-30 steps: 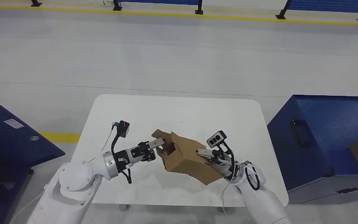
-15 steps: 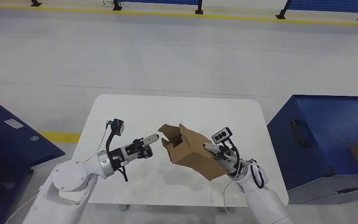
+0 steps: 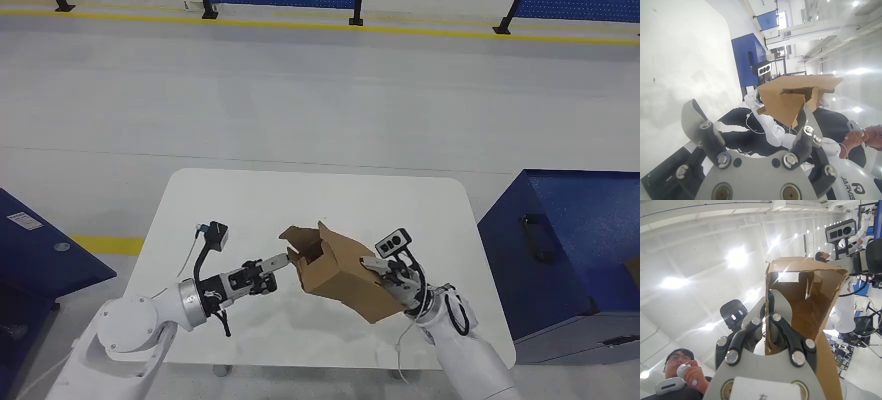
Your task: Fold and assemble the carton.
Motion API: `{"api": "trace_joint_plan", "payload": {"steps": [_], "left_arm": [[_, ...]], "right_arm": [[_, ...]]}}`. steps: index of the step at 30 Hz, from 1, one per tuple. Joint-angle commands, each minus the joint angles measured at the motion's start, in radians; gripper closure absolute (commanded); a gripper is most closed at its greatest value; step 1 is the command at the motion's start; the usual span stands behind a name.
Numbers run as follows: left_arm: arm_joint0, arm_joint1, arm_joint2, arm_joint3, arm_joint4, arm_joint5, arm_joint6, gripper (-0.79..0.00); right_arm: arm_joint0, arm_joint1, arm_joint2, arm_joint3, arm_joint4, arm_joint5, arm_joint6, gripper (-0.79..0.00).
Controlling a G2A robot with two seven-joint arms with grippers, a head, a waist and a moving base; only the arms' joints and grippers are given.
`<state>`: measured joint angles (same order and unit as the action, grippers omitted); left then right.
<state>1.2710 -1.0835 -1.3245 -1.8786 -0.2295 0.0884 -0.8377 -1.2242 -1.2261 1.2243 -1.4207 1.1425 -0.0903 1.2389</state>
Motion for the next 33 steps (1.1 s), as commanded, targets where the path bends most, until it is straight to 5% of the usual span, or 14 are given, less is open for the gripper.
{"api": "trace_joint_plan", "payload": {"steps": [1, 22, 33], "left_arm": [[-0.003, 0.000, 0.013, -0.005, 0.010, 0.001, -0.006, -0.785], [-0.065, 0.000, 0.103, 0.033, 0.100, 0.088, -0.022, -0.785], [-0.056, 0.003, 0.018, 0.045, -0.012, 0.082, 0.033, -0.785]], "right_arm": [[0.001, -0.001, -0.003, 0.001, -0.007, -0.002, 0.001, 0.000], [-0.004, -0.002, 0.006, -0.006, -0.087, -0.031, 0.018, 0.000], [-0.004, 0.009, 0.070, -0.019, -0.382, -0.270, -0.133, 0.000]]}}
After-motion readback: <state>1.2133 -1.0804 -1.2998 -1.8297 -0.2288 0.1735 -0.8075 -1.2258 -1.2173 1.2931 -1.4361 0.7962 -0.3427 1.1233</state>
